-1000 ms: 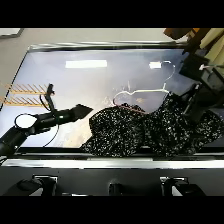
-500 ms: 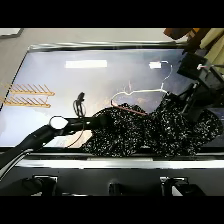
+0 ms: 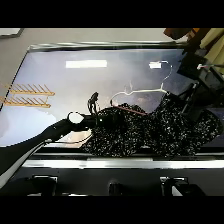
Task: Fold the clothes and pants, and hang the long-sleeved shirts on hangers.
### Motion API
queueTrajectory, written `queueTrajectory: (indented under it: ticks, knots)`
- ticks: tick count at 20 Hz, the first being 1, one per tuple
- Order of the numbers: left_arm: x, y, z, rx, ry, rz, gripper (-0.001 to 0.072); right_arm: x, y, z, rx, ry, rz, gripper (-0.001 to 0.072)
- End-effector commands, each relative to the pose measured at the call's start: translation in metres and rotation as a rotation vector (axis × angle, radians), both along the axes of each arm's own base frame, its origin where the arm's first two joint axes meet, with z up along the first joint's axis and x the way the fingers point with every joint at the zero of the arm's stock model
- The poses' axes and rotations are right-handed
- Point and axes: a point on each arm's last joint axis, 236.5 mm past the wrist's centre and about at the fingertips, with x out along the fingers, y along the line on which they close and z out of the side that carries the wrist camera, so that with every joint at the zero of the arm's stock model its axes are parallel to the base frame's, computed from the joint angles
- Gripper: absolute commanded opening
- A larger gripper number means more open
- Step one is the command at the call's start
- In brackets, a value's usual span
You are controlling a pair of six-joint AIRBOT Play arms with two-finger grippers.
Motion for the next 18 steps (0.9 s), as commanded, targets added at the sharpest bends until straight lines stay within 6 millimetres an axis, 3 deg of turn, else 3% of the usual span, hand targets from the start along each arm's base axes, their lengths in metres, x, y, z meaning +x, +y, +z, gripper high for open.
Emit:
queueTrajectory:
  ticks: [1,5,11,12,13,14,18]
  knots:
    - [-0.010,-0.023,-0.003,-0.007,-0.004,-0.085,0.0606,0.000,0.001,0.000,0.003,0.000,0.002,0.0034]
    - [-0.027,-0.038,-0.005,-0.002,-0.022,-0.150,0.0602,0.000,0.001,0.000,0.009,0.004,-0.007,0.0034]
    - [-0.047,-0.045,-0.005,-0.004,-0.025,-0.234,0.0593,0.000,0.001,0.000,0.018,0.010,-0.022,0.0034]
    - [-0.045,-0.045,-0.005,-0.001,-0.031,-0.226,0.0547,0.000,0.001,0.000,0.026,0.014,-0.033,0.0034]
    - [-0.042,-0.045,-0.007,0.003,-0.035,-0.215,0.0438,0.000,0.001,0.000,0.030,0.017,-0.039,0.0034]
    - [-0.039,-0.044,-0.008,0.008,-0.040,-0.203,0.0387,0.000,0.001,0.000,0.031,0.017,-0.039,0.0034]
    - [-0.030,-0.042,-0.013,0.019,-0.048,-0.170,0.0371,0.000,0.001,0.000,0.034,0.020,-0.044,0.0034]
